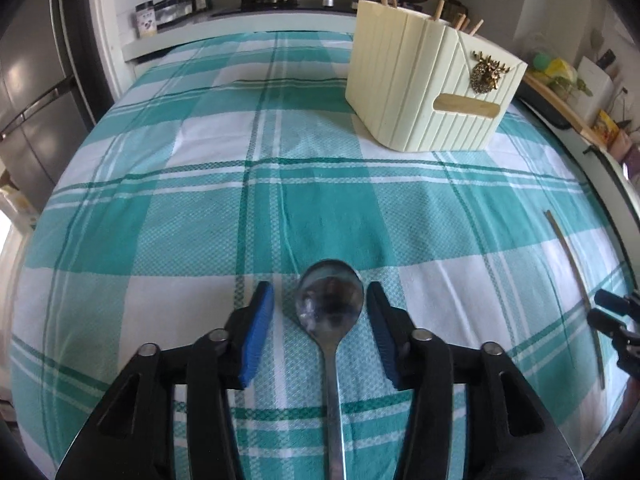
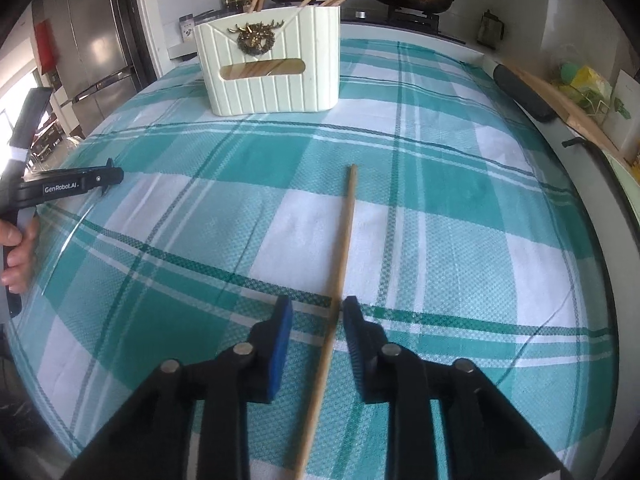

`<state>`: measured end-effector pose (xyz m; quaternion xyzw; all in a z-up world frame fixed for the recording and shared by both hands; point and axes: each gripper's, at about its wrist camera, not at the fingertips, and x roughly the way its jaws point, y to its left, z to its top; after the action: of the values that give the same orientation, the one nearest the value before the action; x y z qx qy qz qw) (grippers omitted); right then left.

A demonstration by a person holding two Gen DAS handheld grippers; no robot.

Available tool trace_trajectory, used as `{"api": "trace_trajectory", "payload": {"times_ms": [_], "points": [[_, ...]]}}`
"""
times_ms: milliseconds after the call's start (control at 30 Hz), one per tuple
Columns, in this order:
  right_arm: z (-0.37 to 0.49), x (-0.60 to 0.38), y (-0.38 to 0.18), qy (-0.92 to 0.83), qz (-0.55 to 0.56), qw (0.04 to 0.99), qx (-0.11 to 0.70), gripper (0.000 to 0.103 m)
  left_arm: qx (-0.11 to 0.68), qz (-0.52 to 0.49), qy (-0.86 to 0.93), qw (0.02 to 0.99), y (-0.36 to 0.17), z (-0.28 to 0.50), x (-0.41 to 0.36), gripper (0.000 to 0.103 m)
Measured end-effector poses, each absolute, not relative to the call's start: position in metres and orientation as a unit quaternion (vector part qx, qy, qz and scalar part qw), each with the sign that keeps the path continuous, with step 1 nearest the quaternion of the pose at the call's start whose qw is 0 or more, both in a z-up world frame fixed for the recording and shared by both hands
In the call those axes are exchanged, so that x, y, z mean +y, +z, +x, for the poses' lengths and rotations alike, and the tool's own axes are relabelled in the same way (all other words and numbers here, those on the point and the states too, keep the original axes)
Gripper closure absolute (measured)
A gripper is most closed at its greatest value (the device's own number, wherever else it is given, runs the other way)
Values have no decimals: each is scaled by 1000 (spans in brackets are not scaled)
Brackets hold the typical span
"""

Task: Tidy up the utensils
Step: 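Grasp the wooden chopstick with the right gripper while the left gripper holds the spoon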

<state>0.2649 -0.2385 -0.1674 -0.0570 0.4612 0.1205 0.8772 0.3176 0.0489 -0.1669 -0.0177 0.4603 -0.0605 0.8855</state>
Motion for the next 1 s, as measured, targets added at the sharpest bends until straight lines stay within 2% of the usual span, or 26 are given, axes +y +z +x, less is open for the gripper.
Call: {"api": "trace_trajectory", "payload": {"times_ms": [33, 233, 367, 733, 833, 900, 933, 967, 1000], "points": [[264, -241, -164, 120, -51, 878, 460, 60, 458, -22, -66, 886, -164, 312, 52, 37], [258, -251, -151, 114, -50, 872, 473, 60, 464, -2, -90, 881, -161, 296, 52, 33], [263, -247, -152, 111, -48, 873, 473, 60, 456, 38, -69, 886, -165, 294, 44, 33], [307, -239, -172, 113, -44, 860, 496, 59, 470, 39, -56, 880, -180, 314, 41, 34], [327, -238, -173, 119, -37, 857, 500, 60, 472, 40, -57, 879, -179, 319, 38, 42], [340, -233, -174, 121, -43, 858, 497, 64, 471, 44, -53, 879, -179, 322, 37, 49], [348, -231, -174, 118, -47, 858, 498, 65, 471, 41, -58, 879, -178, 323, 37, 62], [354, -229, -174, 117, -50, 857, 499, 67, 471, 33, -68, 879, -178, 324, 37, 68], [362, -227, -174, 113, -54, 858, 499, 73, 473, 33, -66, 878, -178, 324, 36, 68]]}}
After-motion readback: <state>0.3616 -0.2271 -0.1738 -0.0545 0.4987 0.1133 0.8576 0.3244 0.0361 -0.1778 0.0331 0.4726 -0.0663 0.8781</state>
